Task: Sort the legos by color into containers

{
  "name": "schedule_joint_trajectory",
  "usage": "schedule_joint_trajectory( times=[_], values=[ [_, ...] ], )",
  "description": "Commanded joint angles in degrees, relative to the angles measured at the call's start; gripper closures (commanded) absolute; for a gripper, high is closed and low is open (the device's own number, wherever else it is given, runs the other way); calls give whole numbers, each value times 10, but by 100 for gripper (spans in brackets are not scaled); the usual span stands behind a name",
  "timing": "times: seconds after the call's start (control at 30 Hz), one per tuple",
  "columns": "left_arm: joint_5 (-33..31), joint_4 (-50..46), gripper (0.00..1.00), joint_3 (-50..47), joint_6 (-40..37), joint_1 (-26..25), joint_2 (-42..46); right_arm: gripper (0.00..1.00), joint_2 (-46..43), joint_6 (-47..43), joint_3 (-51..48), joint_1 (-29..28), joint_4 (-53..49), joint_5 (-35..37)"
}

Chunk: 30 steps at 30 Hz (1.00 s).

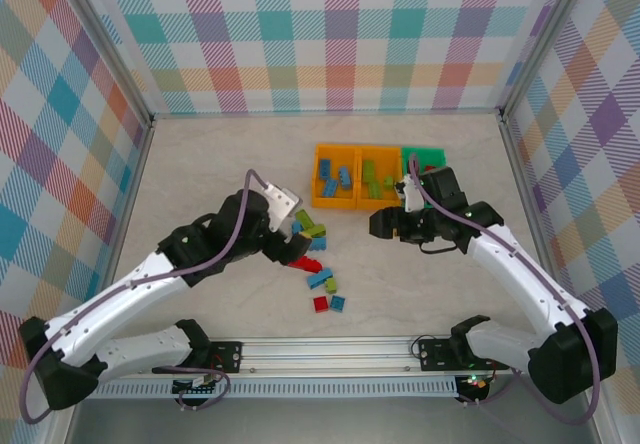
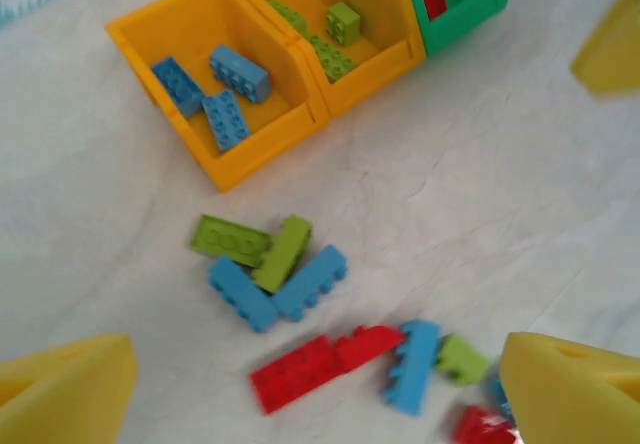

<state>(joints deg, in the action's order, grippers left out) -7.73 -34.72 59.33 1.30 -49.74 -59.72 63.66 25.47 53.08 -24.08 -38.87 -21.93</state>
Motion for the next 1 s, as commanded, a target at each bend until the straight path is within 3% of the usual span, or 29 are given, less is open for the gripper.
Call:
schedule_joint_trajectory(
  times=[0.0, 0.1, 0.23, 0.53, 0.67, 0.77, 0.97],
  values=[
    [-50, -91, 12, 9, 240, -30, -53, 30, -25, 9, -16, -1, -61, 77],
    [-36, -73, 19, -20, 370, -38, -93, 26, -30, 23, -28, 0, -51, 119],
    [-56, -9, 22, -43, 417, -35, -127, 25, -11, 23, -30, 0, -20, 89],
    [-48, 14, 34, 68, 288, 66, -317, 24, 4, 32, -33, -1, 6, 59],
    [24, 26, 39, 131, 203, 68, -390, 23, -16, 35, -46, -1, 1, 71],
    [92, 49, 48, 147, 145, 68, -424, 22, -29, 38, -53, 0, 1, 76],
    [73, 7, 51, 204, 73, 68, -487, 22, -28, 43, -49, 0, 3, 60]
  ],
)
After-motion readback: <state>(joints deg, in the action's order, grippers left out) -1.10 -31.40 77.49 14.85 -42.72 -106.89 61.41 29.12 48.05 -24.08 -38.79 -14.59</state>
